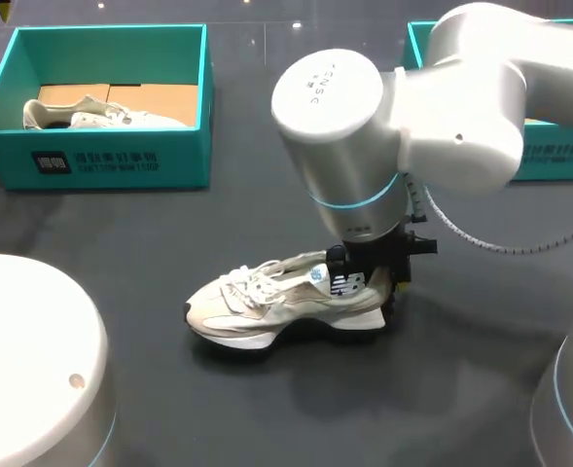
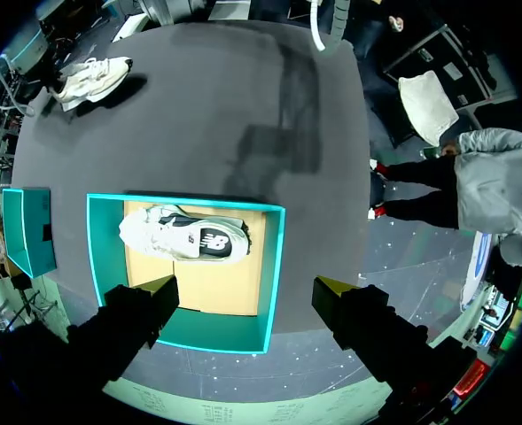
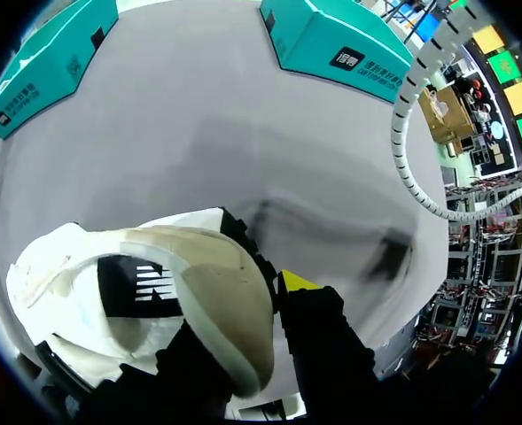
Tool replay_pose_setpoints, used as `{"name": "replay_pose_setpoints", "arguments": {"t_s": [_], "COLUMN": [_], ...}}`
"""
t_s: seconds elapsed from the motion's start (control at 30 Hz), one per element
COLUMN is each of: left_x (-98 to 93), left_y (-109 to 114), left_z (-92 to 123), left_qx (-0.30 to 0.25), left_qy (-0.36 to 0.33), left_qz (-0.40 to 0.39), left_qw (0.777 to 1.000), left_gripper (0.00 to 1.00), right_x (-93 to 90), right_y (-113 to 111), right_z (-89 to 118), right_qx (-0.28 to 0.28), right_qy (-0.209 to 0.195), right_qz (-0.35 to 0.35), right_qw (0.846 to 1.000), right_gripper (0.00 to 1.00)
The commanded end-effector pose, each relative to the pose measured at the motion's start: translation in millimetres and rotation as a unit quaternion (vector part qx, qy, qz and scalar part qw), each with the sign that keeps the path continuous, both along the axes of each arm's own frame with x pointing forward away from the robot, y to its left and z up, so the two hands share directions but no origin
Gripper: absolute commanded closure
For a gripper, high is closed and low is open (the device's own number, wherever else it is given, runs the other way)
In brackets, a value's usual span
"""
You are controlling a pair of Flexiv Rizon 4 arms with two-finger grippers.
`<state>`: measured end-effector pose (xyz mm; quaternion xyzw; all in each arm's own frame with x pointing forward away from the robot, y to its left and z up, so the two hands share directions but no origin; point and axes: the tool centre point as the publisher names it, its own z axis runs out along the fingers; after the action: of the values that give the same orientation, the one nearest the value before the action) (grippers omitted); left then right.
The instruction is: Take the shoe out of the shoebox, open the shoe tongue, remove and reinsert the insole, then place the shoe into the shoebox
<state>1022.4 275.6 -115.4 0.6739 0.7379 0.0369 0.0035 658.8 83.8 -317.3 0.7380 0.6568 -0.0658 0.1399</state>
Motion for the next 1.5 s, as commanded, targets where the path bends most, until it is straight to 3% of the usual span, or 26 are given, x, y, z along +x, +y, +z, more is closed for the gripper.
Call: {"name": "replay_pose_setpoints", "arguments": {"t_s": [0.03,0.53,1.43,1.5], "left_x": [-0.9,-0.9,-0.9,-0.9], "left_y": [0.0,0.0,0.0,0.0], "left_z": [0.4,0.4,0.4,0.4], "left_qx": [0.001,0.001,0.001,0.001], "left_qy": [-0.001,-0.001,-0.001,-0.001], "left_qz": [0.000,0.000,0.000,0.000], "left_qw": [1.000,1.000,1.000,1.000], "left_gripper": [0.00,0.00,0.00,0.00], "right_x": [1.7,5.5,-2.3,-3.3], "right_y": [46.1,44.2,41.2,41.3], "right_z": [-23.5,-50.1,-75.4,-74.9], "right_qx": [-0.061,-0.061,-0.042,-0.041], "right_qy": [-0.006,-0.007,0.012,0.013], "right_qz": [-0.048,-0.090,-0.132,-0.133], "right_qw": [0.997,0.994,0.990,0.990], "right_gripper": [1.00,1.00,1.00,0.74]}}
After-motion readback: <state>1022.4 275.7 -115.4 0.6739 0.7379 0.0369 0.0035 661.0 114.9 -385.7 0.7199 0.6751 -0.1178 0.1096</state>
